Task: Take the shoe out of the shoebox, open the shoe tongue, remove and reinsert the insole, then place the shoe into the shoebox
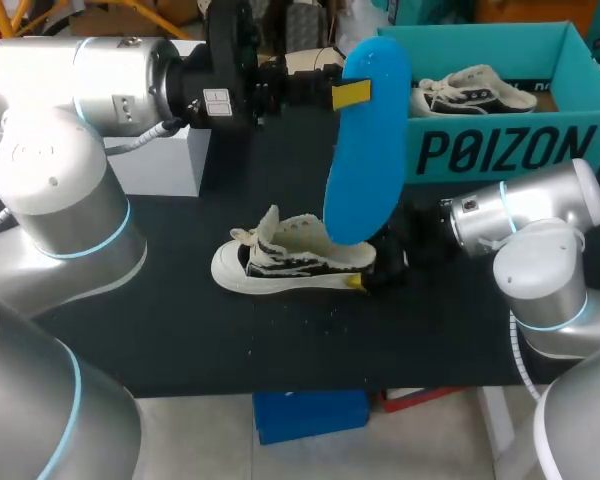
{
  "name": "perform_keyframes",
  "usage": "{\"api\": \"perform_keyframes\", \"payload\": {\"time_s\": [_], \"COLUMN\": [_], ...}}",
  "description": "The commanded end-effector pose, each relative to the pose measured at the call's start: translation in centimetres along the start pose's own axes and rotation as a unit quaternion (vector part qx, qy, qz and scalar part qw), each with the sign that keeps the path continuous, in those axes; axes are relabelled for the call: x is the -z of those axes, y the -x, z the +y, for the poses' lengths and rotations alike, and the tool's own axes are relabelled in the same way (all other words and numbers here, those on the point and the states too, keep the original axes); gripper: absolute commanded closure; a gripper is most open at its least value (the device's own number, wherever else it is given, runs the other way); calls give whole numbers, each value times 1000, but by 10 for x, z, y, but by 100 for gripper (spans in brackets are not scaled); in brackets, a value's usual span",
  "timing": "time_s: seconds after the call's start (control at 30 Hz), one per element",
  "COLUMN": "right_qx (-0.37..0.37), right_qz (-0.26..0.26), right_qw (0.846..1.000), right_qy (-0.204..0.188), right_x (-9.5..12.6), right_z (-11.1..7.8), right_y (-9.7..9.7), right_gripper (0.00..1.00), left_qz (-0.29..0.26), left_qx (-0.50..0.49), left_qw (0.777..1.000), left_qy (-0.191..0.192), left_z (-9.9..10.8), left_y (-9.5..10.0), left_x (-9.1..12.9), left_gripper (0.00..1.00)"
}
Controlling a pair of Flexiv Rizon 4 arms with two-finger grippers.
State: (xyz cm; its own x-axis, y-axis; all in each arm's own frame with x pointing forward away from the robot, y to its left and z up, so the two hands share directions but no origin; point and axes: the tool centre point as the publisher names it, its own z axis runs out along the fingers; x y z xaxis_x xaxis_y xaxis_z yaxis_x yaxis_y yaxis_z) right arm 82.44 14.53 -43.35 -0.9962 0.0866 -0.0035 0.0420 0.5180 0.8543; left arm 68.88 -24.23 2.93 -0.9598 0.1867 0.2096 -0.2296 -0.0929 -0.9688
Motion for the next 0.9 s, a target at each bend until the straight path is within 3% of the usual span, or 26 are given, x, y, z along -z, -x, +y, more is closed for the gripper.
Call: {"api": "perform_keyframes", "payload": {"time_s": [0.03, 0.53, 0.9], "right_qx": [0, 0, 0], "right_qz": [0, 0, 0], "right_qw": [1000, 1000, 1000], "right_qy": [-1, -1, -1], "right_x": [-1, -1, -1], "right_z": [-3, -3, -3], "right_y": [1, 1, 1], "right_gripper": [100, 100, 100], "left_qz": [10, 49, 63], "left_qx": [-1, -15, -19], "left_qw": [1000, 997, 995], "left_qy": [-22, -56, -69], "left_z": [-15, -55, -65], "left_y": [-6, -23, -24], "left_x": [-3, -13, -16], "left_gripper": [100, 100, 100]}}
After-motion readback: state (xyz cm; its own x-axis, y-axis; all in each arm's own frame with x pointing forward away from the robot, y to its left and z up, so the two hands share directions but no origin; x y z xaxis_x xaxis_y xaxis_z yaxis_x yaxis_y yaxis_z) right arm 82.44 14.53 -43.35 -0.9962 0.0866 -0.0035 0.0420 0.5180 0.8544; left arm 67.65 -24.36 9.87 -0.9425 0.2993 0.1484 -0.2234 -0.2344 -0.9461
